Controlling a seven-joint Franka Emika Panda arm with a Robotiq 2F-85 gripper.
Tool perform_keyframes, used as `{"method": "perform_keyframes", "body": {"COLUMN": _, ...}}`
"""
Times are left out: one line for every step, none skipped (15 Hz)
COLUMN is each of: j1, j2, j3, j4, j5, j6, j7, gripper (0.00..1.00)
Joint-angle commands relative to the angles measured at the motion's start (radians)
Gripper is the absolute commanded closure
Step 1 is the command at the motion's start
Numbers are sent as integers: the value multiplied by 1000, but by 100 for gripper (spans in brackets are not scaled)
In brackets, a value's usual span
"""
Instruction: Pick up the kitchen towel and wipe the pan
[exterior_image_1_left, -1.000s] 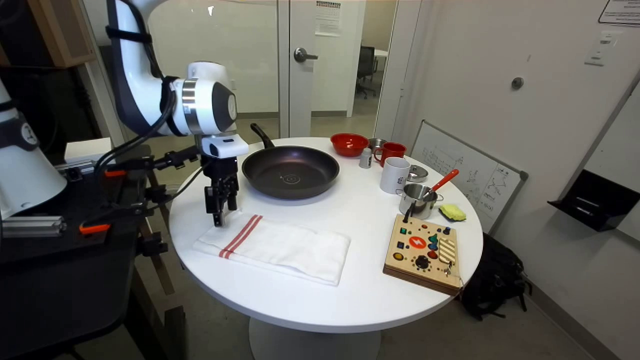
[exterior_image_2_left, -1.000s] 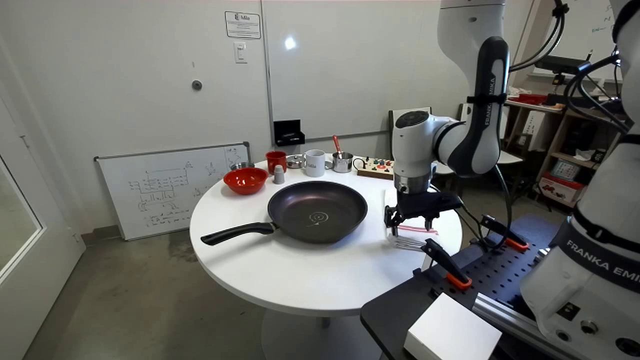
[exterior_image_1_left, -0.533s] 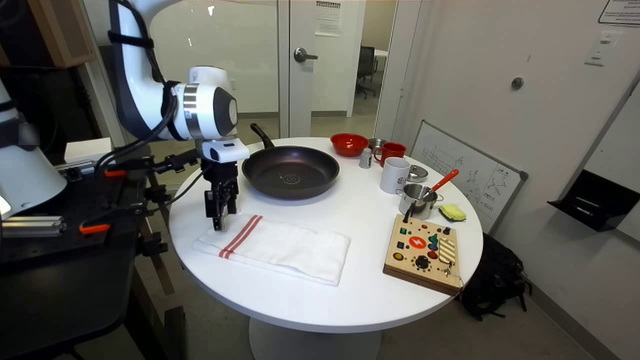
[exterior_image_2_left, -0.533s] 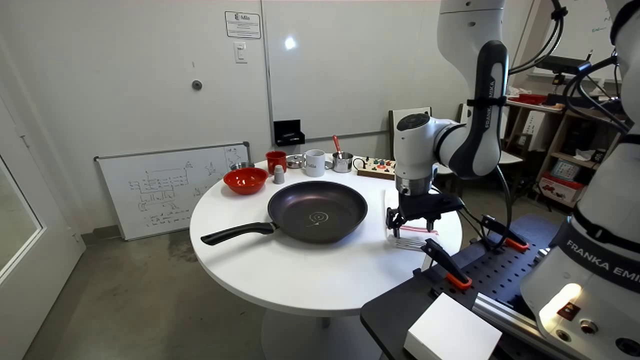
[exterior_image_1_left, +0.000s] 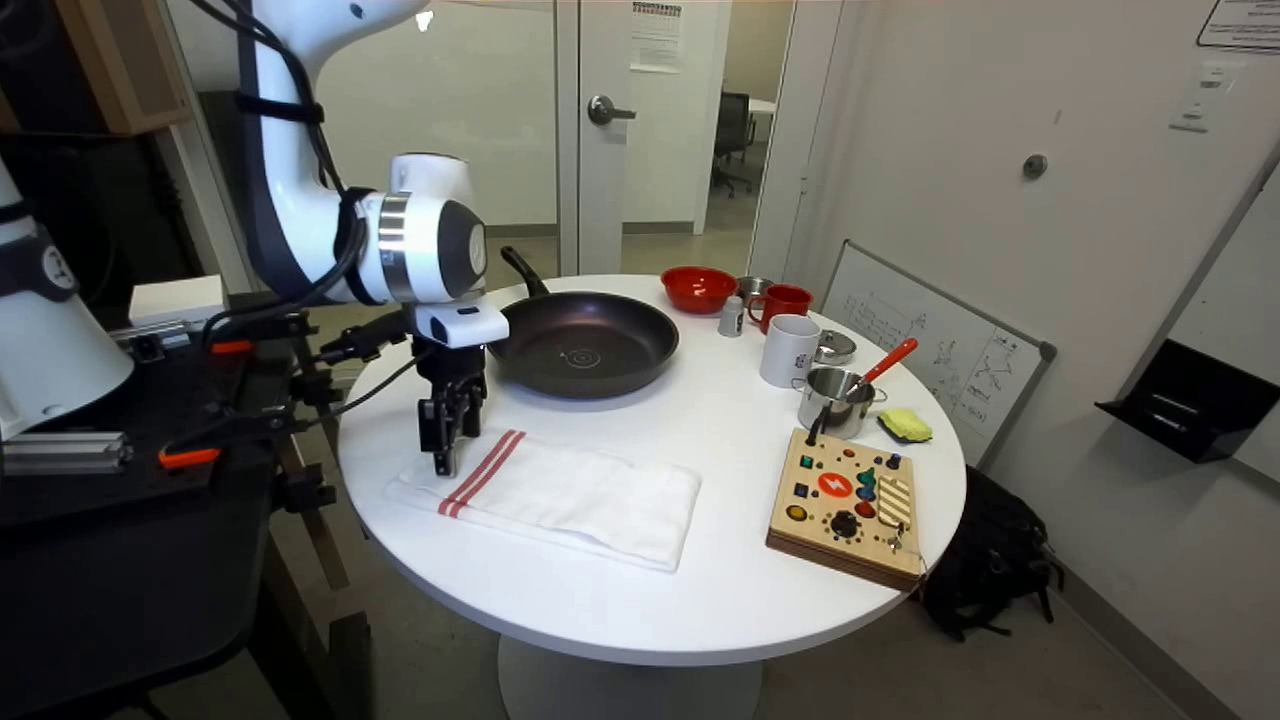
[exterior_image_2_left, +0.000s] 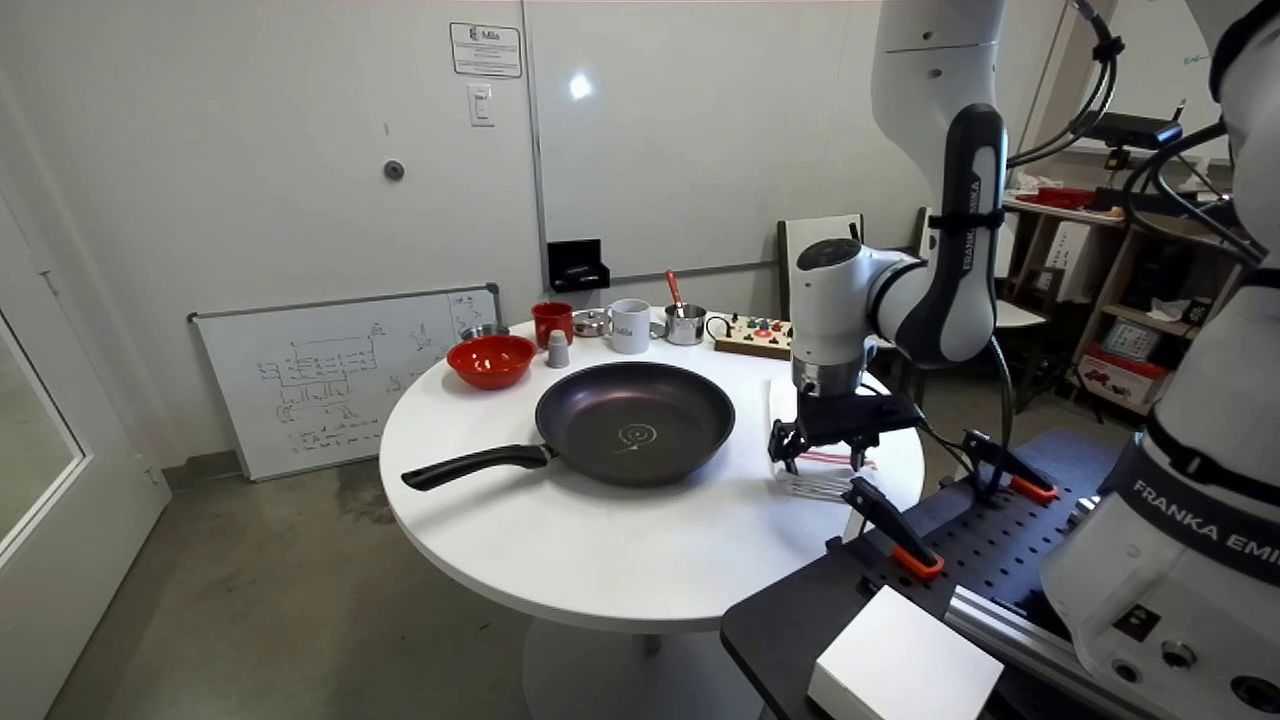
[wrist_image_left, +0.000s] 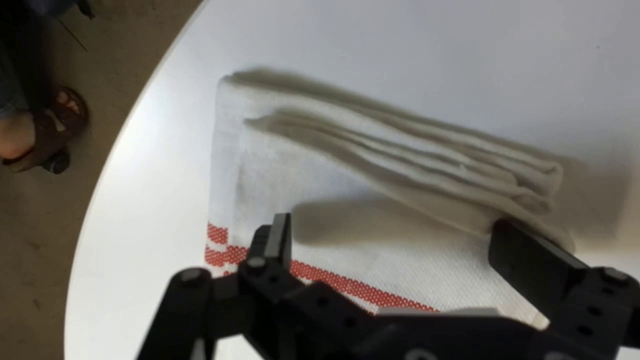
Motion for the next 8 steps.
{"method": "perform_keyframes", "body": {"j1": -37, "j2": 76, "j3": 8, "j4": 42, "j5": 8, "j6": 53, "j7": -20, "gripper": 0}}
{"method": "perform_keyframes", "body": {"j1": -40, "j2": 85, "j3": 8, "j4": 47, "j5": 10, "j6": 58, "j7": -18, "gripper": 0}}
{"method": "perform_keyframes", "body": {"j1": -46, "j2": 94, "j3": 9, "j4": 50, "j5": 12, "j6": 65, "j7": -20, "gripper": 0}}
{"method": "perform_keyframes", "body": {"j1": -50, "j2": 102, "j3": 10, "j4": 54, "j5": 12, "j6": 68, "j7": -20, "gripper": 0}}
{"method": "perform_keyframes", "body": {"j1": -55, "j2": 108, "j3": 11, "j4": 58, "j5": 14, "j6": 72, "j7": -21, "gripper": 0}}
{"method": "perform_keyframes", "body": {"j1": -61, "j2": 112, "j3": 12, "j4": 61, "j5": 15, "j6": 74, "j7": -23, "gripper": 0}}
{"method": "perform_keyframes", "body": {"j1": -65, "j2": 116, "j3": 13, "j4": 64, "j5": 16, "j6": 75, "j7": -22, "gripper": 0}}
{"method": "perform_keyframes", "body": {"j1": -68, "j2": 120, "j3": 16, "j4": 66, "j5": 18, "j6": 75, "j7": -23, "gripper": 0}}
